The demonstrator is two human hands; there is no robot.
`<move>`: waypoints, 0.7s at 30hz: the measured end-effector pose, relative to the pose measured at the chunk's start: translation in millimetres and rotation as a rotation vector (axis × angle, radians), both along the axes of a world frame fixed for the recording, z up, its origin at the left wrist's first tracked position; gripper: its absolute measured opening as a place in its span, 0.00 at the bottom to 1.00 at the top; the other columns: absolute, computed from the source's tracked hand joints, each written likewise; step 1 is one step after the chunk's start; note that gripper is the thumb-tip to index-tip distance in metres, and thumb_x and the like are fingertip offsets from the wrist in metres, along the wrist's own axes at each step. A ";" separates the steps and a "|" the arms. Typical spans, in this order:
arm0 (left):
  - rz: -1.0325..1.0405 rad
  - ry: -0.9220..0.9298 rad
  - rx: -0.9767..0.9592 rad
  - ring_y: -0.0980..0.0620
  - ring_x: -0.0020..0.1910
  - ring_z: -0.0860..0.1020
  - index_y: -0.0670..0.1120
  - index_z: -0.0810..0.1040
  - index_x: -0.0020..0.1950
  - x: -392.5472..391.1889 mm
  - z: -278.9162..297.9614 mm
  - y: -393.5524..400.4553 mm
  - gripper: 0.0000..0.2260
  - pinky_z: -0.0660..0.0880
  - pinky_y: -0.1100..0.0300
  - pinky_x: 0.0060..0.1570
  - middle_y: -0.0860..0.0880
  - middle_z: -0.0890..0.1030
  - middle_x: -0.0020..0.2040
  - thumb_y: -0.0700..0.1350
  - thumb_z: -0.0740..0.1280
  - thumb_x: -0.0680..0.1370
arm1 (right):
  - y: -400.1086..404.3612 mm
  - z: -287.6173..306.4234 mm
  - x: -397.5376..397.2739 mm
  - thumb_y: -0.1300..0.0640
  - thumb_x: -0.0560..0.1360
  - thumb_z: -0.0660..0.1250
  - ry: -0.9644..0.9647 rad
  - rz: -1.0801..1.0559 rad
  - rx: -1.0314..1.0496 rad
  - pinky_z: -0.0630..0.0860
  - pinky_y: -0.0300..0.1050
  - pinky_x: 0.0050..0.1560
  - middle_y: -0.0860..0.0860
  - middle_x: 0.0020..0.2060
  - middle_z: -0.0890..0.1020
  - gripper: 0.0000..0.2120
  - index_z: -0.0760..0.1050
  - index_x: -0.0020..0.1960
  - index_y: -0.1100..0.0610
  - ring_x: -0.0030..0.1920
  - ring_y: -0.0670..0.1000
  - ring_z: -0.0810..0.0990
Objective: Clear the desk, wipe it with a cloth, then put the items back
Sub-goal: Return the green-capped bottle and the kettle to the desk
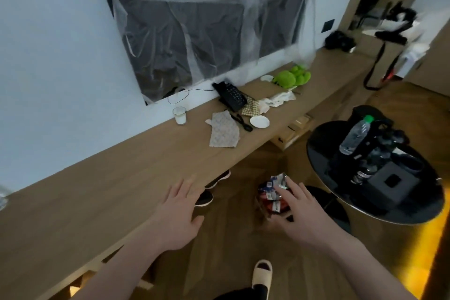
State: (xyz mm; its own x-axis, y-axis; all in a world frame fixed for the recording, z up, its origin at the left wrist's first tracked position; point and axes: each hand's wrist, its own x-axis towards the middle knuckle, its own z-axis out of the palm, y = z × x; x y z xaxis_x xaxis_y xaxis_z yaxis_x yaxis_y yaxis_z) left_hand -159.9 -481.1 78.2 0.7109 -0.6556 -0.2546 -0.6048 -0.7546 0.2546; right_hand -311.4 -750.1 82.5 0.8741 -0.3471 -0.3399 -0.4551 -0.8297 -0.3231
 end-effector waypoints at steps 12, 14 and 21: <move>-0.154 0.069 -0.108 0.48 0.83 0.41 0.57 0.53 0.83 12.1 -9.6 -251.9 0.31 0.46 0.43 0.82 0.56 0.42 0.84 0.55 0.63 0.83 | -198.0 7.1 -1.9 0.36 0.81 0.62 -0.020 -0.036 -0.022 0.50 0.55 0.83 0.43 0.83 0.41 0.35 0.50 0.82 0.39 0.83 0.52 0.39; -0.168 0.085 -0.109 0.48 0.83 0.40 0.57 0.53 0.83 13.3 -16.4 -286.0 0.31 0.45 0.43 0.82 0.54 0.42 0.84 0.55 0.62 0.83 | -230.3 9.0 1.5 0.36 0.81 0.62 -0.011 -0.038 -0.016 0.50 0.55 0.83 0.42 0.83 0.42 0.35 0.50 0.82 0.39 0.83 0.51 0.40; -0.253 0.121 -0.105 0.48 0.83 0.41 0.56 0.53 0.83 23.7 -25.9 -387.4 0.30 0.39 0.50 0.77 0.54 0.43 0.84 0.55 0.62 0.83 | -340.8 1.6 -5.7 0.37 0.80 0.64 -0.038 -0.133 0.012 0.64 0.55 0.78 0.40 0.83 0.48 0.33 0.57 0.81 0.40 0.82 0.52 0.54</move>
